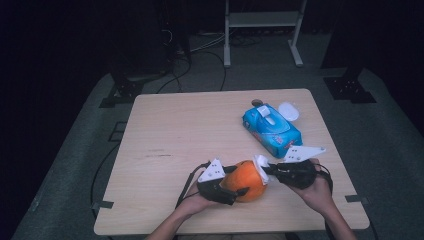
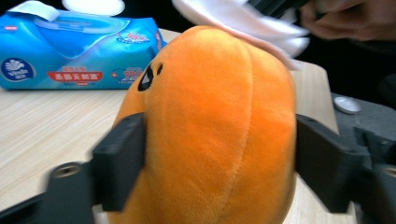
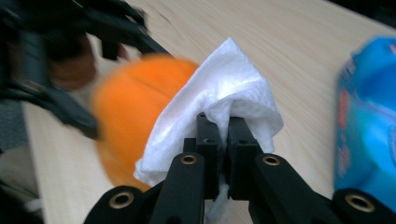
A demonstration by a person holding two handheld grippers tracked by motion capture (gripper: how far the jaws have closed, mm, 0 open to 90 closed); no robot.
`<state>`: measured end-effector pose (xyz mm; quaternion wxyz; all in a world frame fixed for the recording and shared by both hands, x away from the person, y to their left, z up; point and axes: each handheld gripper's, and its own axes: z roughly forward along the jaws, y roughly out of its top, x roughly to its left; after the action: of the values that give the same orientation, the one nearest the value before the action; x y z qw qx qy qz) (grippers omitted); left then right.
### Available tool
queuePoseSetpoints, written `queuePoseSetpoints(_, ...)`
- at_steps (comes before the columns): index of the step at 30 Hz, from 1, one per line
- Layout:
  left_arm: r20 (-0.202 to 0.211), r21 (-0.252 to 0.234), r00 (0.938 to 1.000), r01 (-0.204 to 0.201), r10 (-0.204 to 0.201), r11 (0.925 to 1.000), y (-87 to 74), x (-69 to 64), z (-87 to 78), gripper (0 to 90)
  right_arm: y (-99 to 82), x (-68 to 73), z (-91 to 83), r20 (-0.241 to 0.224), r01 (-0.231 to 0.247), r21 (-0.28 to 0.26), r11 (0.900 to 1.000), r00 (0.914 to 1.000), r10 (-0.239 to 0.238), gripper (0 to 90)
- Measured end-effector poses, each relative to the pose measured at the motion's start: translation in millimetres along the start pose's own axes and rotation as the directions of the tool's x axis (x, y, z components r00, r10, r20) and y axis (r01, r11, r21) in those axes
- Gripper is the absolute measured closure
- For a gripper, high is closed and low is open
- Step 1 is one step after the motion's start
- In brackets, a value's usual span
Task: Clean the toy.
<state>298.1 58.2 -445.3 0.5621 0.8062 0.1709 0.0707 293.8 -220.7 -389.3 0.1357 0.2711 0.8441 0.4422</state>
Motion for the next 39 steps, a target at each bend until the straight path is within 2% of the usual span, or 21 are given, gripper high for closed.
queuePoseSetpoints(2, 0.000, 0.007, 1.0000, 0.003, -0.003, 1.0000, -1.8, 3.2, 0.6, 8.6, -6.1, -5.2, 2.1, 0.002, -0.023, 0.013, 0.9997, 0.9997, 0.023, 85.1)
queuePoseSetpoints(3, 0.013, 0.014, 0.9999, 0.008, -0.008, 0.9999, -4.1, 5.3, 1.3, 6.3, -7.9, -5.7, 3.5, -0.009, -0.035, 0.015, 0.9993, 0.9993, 0.035, 85.1)
queuePoseSetpoints(6, 0.030, 0.030, 0.9993, -0.025, 0.024, 0.9992, -9.6, 6.5, 1.8, 4.2, -4.9, -2.1, 6.0, -0.014, -0.017, 0.013, 0.9998, 0.9997, 0.018, 84.9)
queuePoseSetpoints(7, 0.035, 0.032, 0.9990, -0.030, 0.029, 0.9990, -9.6, 6.7, 0.4, 6.9, -4.1, -1.2, 6.8, -0.018, -0.016, 0.011, 0.9998, 0.9997, 0.016, 84.9)
queuePoseSetpoints(10, 0.024, 0.038, 0.9994, -0.025, 0.024, 0.9990, -4.7, 5.6, -2.9, 22.8, -3.0, 0.6, 9.5, -0.021, -0.026, 0.006, 0.9996, 0.9994, 0.026, 85.0)
queuePoseSetpoints(12, 0.025, 0.051, 0.9994, -0.023, 0.022, 0.9984, 1.0, 4.7, -6.1, 27.1, -0.8, 1.7, 9.0, -0.019, -0.026, -0.008, 0.9996, 0.9995, 0.026, 85.0)
queuePoseSetpoints(16, 0.037, 0.057, 0.9992, -0.014, 0.012, 0.9983, 16.6, 4.5, -20.9, 28.3, 4.6, 4.6, 4.5, -0.044, -0.052, -0.057, 0.9970, 0.9978, 0.049, 85.0)
queuePoseSetpoints(18, 0.032, 0.080, 0.9995, -0.012, 0.009, 0.9967, 22.4, 4.1, -27.9, 28.3, 6.5, 5.0, 4.4, -0.066, -0.066, -0.081, 0.9945, 0.9960, 0.061, 85.0)
queuePoseSetpoints(20, 0.025, 0.132, 0.9997, -0.002, -0.001, 0.9913, 22.1, 6.2, -29.4, 28.3, 5.8, 5.3, 10.1, -0.075, -0.076, -0.071, 0.9946, 0.9947, 0.070, 85.0)
queuePoseSetpoints(22, 0.023, 0.165, 0.9995, 0.018, -0.022, 0.9862, 18.5, 9.2, -28.6, 28.5, 3.1, 5.3, 18.9, -0.077, -0.080, -0.034, 0.9962, 0.9941, 0.077, 84.9)
queuePoseSetpoints(25, 0.019, 0.174, 0.9991, 0.033, -0.037, 0.9842, 16.1, 11.6, -27.6, 28.4, 1.6, 5.1, 23.8, -0.086, -0.093, -0.015, 0.9956, 0.9921, 0.091, 84.9)
queuePoseSetpoints(27, 0.001, 0.184, 0.9997, 0.022, -0.023, 0.9826, 17.4, 10.0, -25.5, 28.3, 6.9, 10.5, 20.3, -0.067, -0.065, -0.028, 0.9975, 0.9957, 0.063, 85.0)
queuePoseSetpoints(30, -0.012, 0.189, 0.9997, 0.023, -0.021, 0.9816, 18.1, 7.1, -20.0, 28.5, 16.5, 21.1, 14.0, -0.089, -0.027, -0.068, 0.9973, 0.9958, 0.021, 85.0)
queuePoseSetpoints(32, -0.012, 0.198, 0.9999, 0.006, -0.004, 0.9802, 20.1, 4.6, -18.7, 28.5, 24.3, 34.3, 12.5, -0.095, 0.027, -0.073, 0.9970, 0.9949, -0.034, 85.0)
queuePoseSetpoints(34, -0.010, 0.196, 0.9998, -0.015, 0.017, 0.9805, 18.6, 2.5, -17.4, 27.0, 29.0, 43.9, 15.0, -0.078, 0.075, -0.057, 0.9955, 0.9938, -0.080, 84.8)
queuePoseSetpoints(35, -0.008, 0.186, 0.9998, -0.017, 0.019, 0.9823, 16.6, 2.8, -16.8, 25.4, 28.6, 43.7, 16.8, -0.071, 0.083, -0.046, 0.9955, 0.9938, -0.086, 84.8)
queuePoseSetpoints(37, -0.003, 0.166, 0.9994, -0.032, 0.033, 0.9855, 13.4, 5.7, -16.3, 18.7, 24.5, 37.6, 19.5, -0.083, 0.051, -0.042, 0.9978, 0.9950, -0.055, 84.9)
queuePoseSetpoints(39, 0.020, 0.127, 0.9991, -0.040, 0.038, 0.9911, 9.8, 10.8, -17.2, 13.4, 20.8, 33.6, 20.3, -0.077, 0.043, -0.038, 0.9983, 0.9960, -0.046, 84.9)
